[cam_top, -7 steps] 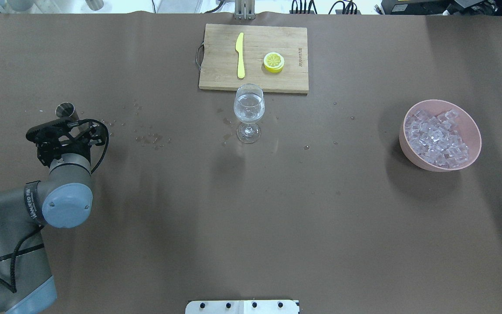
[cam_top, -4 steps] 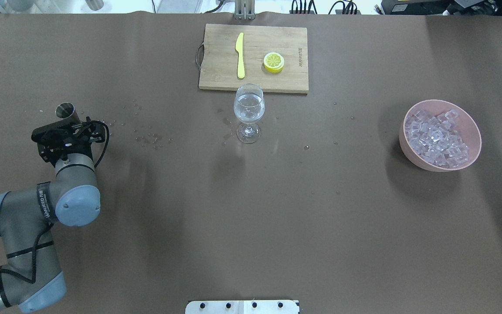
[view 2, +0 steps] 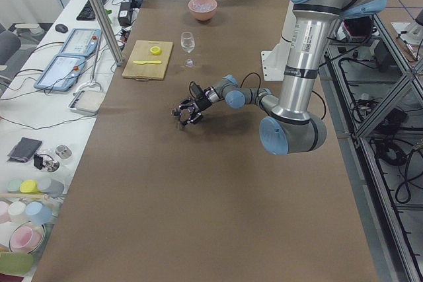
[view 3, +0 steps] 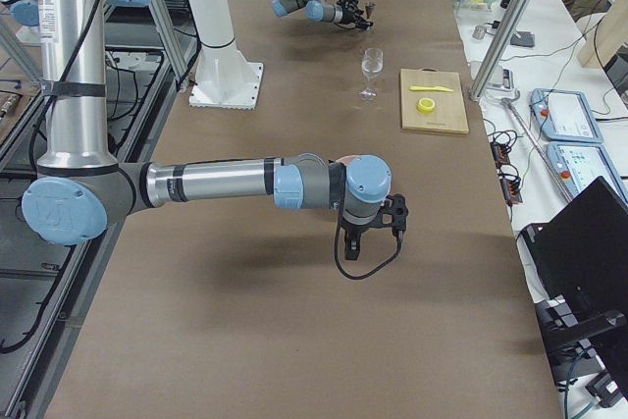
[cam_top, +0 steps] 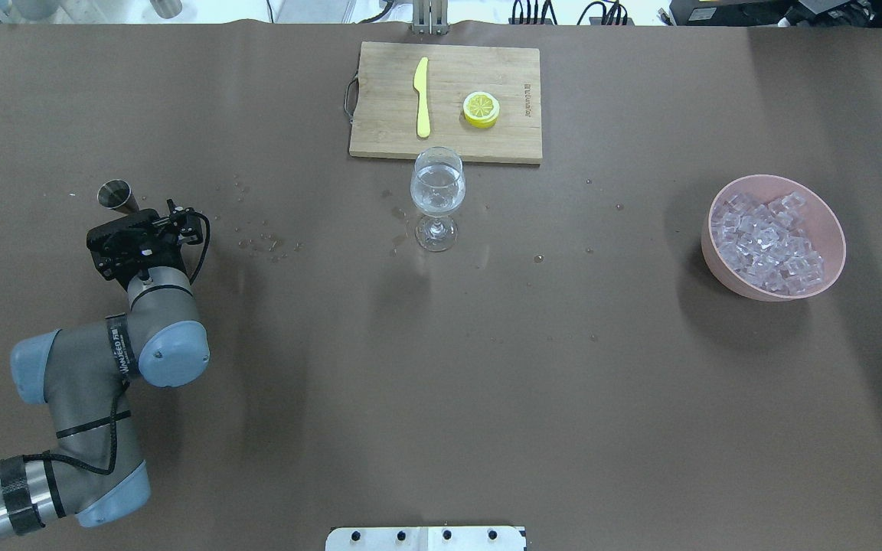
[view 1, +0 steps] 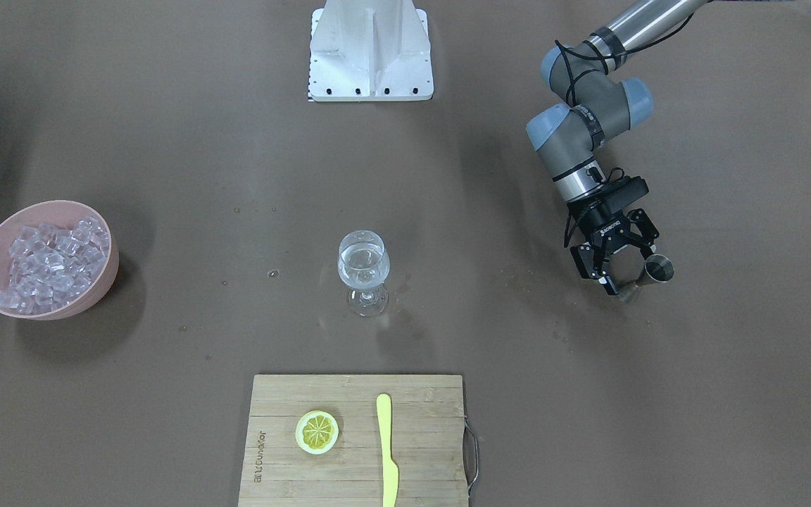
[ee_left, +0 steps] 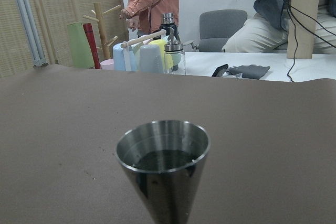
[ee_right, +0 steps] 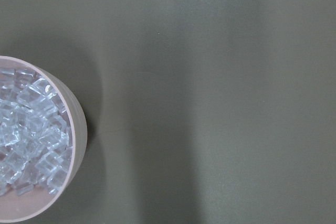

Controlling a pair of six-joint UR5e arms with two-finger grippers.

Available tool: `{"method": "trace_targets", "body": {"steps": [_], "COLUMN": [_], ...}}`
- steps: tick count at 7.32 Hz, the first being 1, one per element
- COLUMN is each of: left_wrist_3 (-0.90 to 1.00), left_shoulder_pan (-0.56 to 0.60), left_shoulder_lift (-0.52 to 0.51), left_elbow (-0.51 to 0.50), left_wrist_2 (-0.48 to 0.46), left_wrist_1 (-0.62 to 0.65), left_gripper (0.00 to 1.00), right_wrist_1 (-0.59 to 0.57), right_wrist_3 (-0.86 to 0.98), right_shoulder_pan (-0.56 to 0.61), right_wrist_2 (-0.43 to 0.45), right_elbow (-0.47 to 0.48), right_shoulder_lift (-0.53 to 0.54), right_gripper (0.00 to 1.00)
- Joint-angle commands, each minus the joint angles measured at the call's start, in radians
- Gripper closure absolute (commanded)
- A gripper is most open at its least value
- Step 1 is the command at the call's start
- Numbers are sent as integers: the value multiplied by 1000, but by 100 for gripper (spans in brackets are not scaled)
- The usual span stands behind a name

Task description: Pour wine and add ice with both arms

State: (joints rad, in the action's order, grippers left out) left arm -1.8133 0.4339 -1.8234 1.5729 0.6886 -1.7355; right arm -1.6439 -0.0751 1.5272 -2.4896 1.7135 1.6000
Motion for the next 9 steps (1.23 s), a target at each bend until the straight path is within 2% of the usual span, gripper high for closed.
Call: {"method": "trace_targets", "body": {"steps": [1,3,4,5,8,9], "left_wrist_3": [-1,-7,-12,-46,-50,-50], "left_shoulder_pan": [3,3,2,2,3,2], "left_shoulder_lift": [6,13,12,12,15,15], "left_elbow": [-5,-14,-17,-25,-27,-27], "left_wrist_2": [-30,-52,-52,-52,-52,-52], "left_wrist_1": [1,4,4,5,5,4], "left_gripper": [3,3,7,22,86,100], "right_wrist_1": [-4,-4,-5,-5,-5,-5], "right_wrist_3": [-3,-3,-5,-5,-5,-5], "right_shoulder_pan": [1,-1,-1,-1,1,1], "right_wrist_2": [0,1,1,1,1,1], "right_elbow": [1,-2,-2,-2,-3,-3], "right_shoulder_lift": [-2,-6,-6,-6,-5,-5], "right_gripper": [0,0,0,0,0,0]}}
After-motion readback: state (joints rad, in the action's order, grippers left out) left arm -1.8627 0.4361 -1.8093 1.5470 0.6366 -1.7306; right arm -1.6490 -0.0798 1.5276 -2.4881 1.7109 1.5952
